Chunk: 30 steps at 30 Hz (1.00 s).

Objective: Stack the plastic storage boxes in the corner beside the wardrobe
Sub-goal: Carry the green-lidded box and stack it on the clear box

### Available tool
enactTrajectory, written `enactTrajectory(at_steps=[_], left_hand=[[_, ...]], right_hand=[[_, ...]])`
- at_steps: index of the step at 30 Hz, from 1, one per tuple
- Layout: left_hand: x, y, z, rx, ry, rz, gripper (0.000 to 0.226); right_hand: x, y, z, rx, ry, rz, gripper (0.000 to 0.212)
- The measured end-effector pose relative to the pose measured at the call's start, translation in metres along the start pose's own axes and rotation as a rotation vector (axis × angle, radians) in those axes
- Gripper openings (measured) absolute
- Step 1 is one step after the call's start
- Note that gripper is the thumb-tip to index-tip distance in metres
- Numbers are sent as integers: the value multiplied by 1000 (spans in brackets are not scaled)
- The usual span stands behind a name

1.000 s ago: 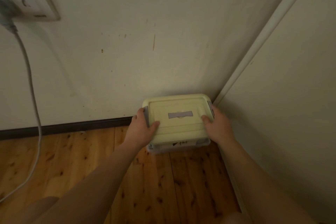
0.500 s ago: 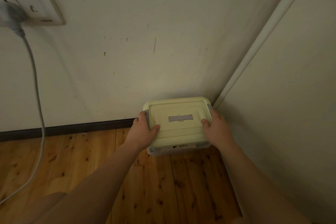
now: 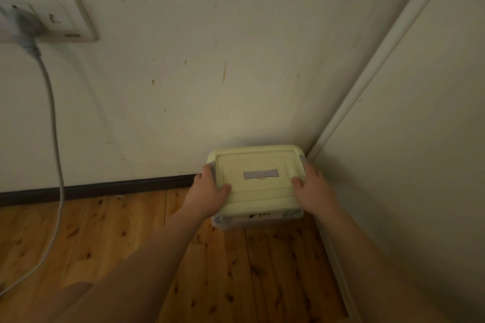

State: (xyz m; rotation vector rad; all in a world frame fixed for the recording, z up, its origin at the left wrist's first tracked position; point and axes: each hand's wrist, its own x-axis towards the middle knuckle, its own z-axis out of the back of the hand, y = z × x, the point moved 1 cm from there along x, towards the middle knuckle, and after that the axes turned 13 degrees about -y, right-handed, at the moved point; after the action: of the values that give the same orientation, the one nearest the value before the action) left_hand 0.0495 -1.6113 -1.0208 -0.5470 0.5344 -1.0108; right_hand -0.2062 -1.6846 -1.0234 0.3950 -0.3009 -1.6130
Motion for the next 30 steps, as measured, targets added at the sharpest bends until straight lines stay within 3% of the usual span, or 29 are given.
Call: enactTrajectory(at_steps=[22, 30], left_hand=[[-2, -7, -3, 75, 59, -5, 73], [-2, -17, 10, 155, -47, -60, 61]], right_hand=[[-3, 0, 9, -71, 16, -1, 66], [-10, 9, 28, -129, -45, 36, 60]])
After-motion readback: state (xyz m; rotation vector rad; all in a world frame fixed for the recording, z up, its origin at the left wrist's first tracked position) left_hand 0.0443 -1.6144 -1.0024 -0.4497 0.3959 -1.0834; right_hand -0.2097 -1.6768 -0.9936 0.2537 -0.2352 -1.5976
